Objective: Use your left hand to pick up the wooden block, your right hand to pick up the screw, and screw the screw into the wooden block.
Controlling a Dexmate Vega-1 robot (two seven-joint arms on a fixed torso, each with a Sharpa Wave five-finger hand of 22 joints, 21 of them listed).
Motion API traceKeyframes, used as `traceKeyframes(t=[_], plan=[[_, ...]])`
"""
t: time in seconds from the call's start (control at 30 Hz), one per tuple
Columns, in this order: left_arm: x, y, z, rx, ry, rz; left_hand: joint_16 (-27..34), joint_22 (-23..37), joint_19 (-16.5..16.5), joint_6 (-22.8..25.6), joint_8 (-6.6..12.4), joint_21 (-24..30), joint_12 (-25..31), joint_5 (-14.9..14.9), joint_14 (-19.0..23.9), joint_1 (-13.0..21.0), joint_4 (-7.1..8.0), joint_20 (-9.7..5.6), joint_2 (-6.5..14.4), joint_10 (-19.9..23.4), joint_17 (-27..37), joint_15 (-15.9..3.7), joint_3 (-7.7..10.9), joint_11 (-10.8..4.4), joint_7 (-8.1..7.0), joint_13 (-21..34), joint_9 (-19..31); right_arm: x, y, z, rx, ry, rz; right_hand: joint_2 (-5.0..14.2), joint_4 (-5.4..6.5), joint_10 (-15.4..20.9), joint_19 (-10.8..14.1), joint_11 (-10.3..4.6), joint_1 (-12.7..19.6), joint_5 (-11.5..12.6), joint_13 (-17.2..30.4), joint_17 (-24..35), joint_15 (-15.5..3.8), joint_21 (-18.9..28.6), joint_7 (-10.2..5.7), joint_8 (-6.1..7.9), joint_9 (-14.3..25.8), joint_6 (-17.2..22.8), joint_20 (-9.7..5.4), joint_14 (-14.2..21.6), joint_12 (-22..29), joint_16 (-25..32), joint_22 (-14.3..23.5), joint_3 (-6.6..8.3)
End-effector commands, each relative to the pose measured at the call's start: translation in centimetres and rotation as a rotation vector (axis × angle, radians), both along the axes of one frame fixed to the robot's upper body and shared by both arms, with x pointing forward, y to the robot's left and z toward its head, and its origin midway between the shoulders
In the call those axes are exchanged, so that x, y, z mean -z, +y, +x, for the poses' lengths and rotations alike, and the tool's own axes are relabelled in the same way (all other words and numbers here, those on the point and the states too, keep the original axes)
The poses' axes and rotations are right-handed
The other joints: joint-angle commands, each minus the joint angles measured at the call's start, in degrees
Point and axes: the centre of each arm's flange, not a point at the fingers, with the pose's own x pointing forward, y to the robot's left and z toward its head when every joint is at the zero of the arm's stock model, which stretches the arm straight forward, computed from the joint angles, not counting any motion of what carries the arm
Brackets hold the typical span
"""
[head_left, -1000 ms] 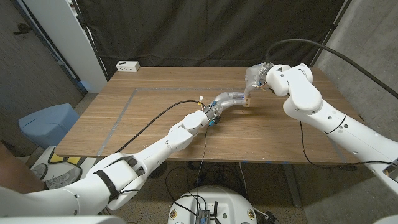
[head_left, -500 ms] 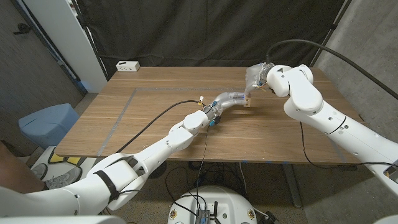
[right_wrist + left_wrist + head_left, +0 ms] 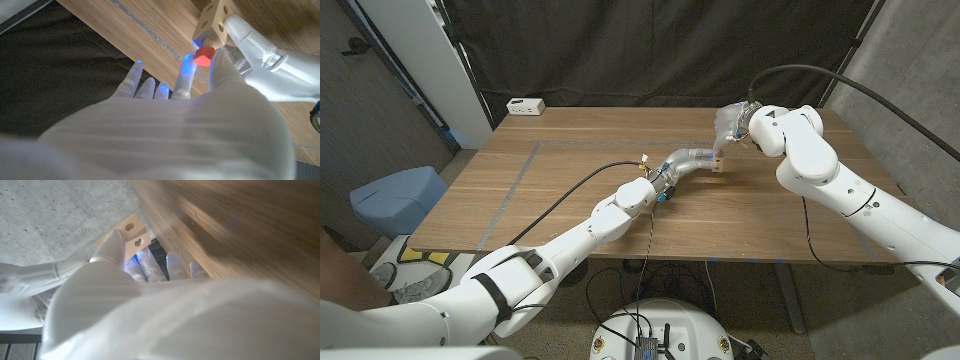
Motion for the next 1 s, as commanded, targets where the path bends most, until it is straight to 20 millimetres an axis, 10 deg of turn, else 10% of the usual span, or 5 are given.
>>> traceKeyframes(t=[0.03, 1.0], plan=[[-0.02, 0.09, 0.05, 0.006, 0.001, -0.003, -0.06, 0.24, 0.24, 1.73, 0.48, 0.41, 0.26, 0.58, 0.45, 0.13, 0.56, 0.15, 0.95, 0.30, 0.18, -2.23, 0.95, -0.08, 1.36, 0.20, 0.20, 0.04, -0.25, 0.05, 0.001, -0.006, 0.018, 0.27, 0.15, 0.72, 0.34, 0.06, 0.42, -0.11, 0.04, 0.25, -0.05, 0.53, -0.17, 0.39, 0.19, 0.89, -0.55, 0.57, 0.37, 0.36, 0.20, 0.48], [0.01, -0.10, -0.23, 0.008, -0.002, 0.001, -0.12, 0.25, 0.16, 1.72, 0.47, 0.40, 0.25, 0.93, 0.49, 0.21, 0.41, 0.20, 1.21, 0.20, 0.12, -2.06, 1.63, -0.08, 1.36, 0.23, 0.20, 0.29, -1.22, 0.18, -0.001, -0.011, 0.077, 1.90, 1.82, 3.64, 1.30, 0.98, -2.61, -0.27, -0.01, 0.53, -0.75, 0.50, 0.45, 1.68, -0.31, 3.85, -1.27, 2.42, 0.44, 0.75, 0.21, 0.68]])
